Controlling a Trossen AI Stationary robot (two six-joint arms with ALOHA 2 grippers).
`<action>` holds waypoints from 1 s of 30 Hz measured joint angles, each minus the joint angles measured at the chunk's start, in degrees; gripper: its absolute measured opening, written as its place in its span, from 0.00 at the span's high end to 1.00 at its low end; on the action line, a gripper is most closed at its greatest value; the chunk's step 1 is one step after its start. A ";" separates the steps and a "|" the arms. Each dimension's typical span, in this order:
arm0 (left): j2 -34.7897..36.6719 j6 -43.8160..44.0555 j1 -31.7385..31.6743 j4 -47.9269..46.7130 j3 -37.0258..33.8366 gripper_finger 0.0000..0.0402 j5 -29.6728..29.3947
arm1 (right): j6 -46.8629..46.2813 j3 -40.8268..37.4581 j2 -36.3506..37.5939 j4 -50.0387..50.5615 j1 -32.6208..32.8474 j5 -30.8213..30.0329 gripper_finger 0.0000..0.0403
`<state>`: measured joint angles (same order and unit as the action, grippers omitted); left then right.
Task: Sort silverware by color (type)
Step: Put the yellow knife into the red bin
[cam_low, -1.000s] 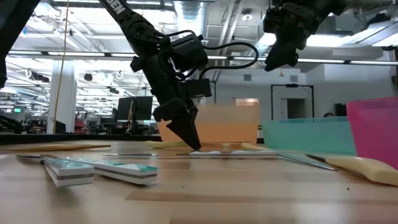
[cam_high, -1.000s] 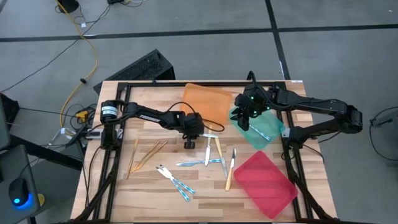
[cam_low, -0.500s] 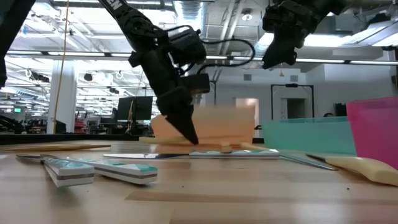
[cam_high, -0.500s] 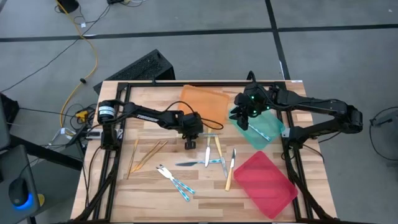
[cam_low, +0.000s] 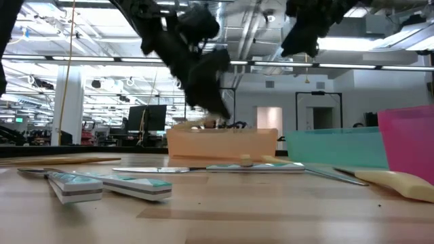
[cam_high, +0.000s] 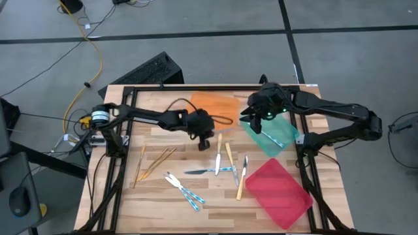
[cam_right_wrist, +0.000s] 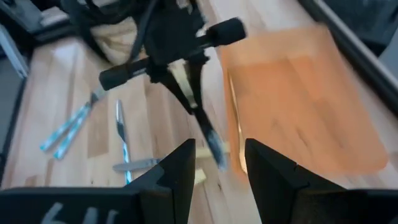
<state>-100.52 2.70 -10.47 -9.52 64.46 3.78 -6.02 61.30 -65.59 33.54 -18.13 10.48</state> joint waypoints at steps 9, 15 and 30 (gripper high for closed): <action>14.77 2.64 -6.43 6.82 1.49 0.95 -4.13 | -1.32 2.51 8.09 -11.94 0.11 -0.04 0.60; 20.73 5.11 -6.98 22.50 1.56 0.95 1.40 | -1.54 2.51 10.36 -22.30 1.09 0.09 0.60; 20.62 5.02 -2.98 35.24 1.60 0.94 5.93 | -1.59 2.92 0.80 -43.61 5.77 -0.35 0.27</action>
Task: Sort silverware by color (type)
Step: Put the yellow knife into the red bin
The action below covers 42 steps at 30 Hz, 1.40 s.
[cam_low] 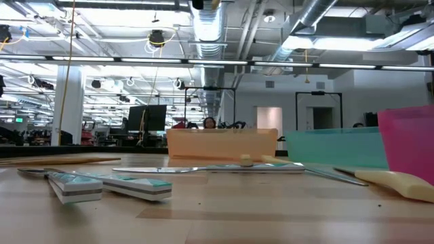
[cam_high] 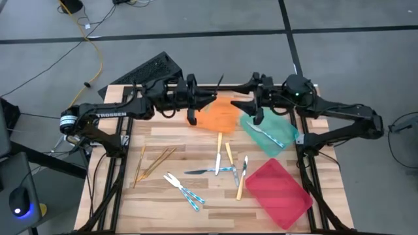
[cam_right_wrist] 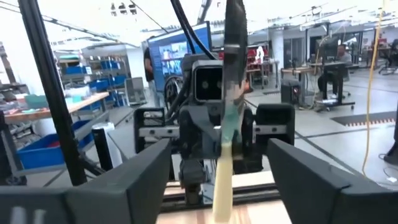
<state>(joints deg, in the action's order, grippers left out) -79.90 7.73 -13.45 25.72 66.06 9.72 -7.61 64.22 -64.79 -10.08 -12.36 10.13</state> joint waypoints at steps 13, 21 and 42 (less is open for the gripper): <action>-1.12 -1.04 0.33 -0.27 -0.07 0.93 -0.02 | 2.07 9.06 -8.89 -0.10 -0.18 0.29 0.21; -1.75 -1.38 0.52 0.65 -0.09 0.93 -0.03 | 3.05 11.59 -11.51 2.55 -0.65 0.50 0.22; -1.77 -0.52 0.59 -0.33 -0.09 0.93 -0.44 | 2.97 11.68 -11.40 4.45 -0.96 0.68 0.86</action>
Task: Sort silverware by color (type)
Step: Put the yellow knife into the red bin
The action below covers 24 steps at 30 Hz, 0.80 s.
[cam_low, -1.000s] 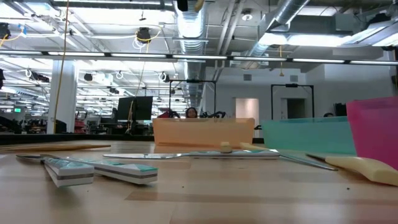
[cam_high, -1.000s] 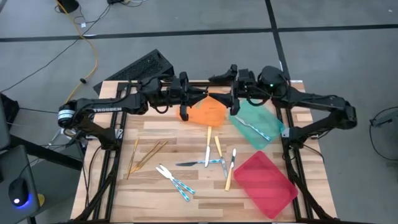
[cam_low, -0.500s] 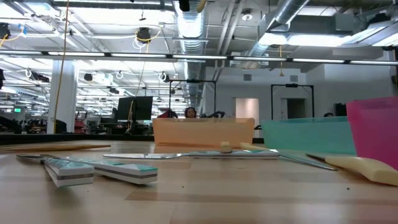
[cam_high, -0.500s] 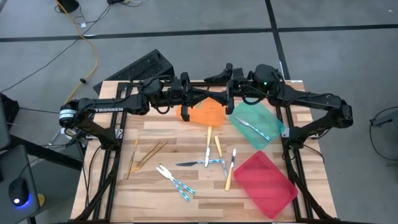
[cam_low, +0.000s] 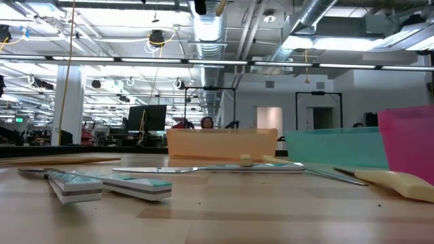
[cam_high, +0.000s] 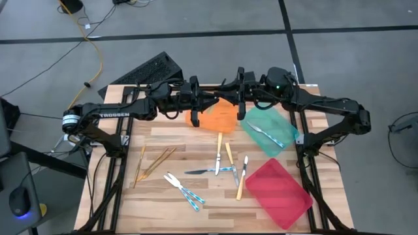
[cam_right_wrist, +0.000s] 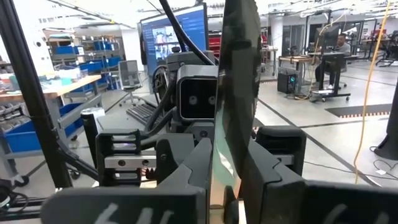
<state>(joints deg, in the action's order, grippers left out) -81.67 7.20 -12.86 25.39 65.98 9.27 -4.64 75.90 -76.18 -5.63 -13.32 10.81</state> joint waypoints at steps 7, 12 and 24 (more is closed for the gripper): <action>0.04 0.41 0.18 -2.12 0.11 0.89 -3.66 | -1.22 0.00 0.02 0.59 -0.02 -0.76 0.86; 0.04 0.52 -0.11 -9.28 0.11 0.78 -4.33 | -1.44 0.00 2.26 2.86 -0.79 -4.45 0.86; 0.04 0.83 -0.15 -23.35 0.07 0.62 -12.28 | -11.78 0.00 12.67 29.67 -2.69 -11.04 0.86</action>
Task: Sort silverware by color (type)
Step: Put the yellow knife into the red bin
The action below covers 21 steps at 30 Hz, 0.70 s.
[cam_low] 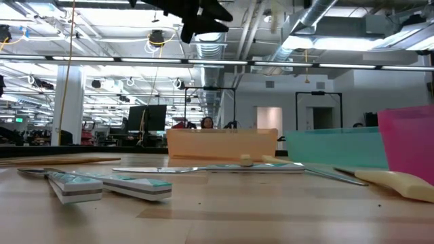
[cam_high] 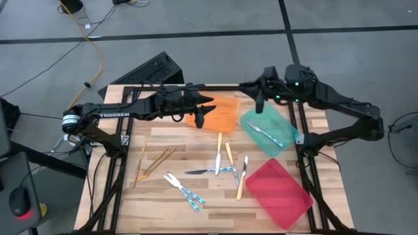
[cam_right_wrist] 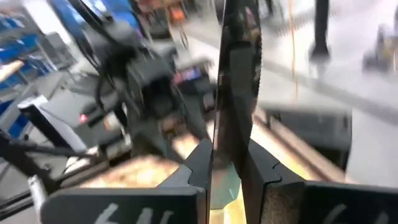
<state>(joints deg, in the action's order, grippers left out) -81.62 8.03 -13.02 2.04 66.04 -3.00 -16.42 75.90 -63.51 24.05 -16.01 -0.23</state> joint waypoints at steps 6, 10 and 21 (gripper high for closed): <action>0.00 0.65 -0.60 -4.05 -0.02 0.61 -0.35 | -15.38 0.00 3.70 19.90 3.21 -0.24 0.86; 0.00 2.16 -1.99 -6.71 -0.02 0.61 3.23 | -25.76 0.00 4.04 32.20 9.46 -1.57 0.86; -0.02 2.26 -5.03 -9.12 -0.02 0.61 10.08 | -59.27 0.00 -1.48 40.47 39.11 -13.17 0.86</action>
<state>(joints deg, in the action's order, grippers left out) -81.65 10.30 -18.05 -7.09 66.02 7.08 -75.69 75.90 -64.99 64.52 23.10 -13.40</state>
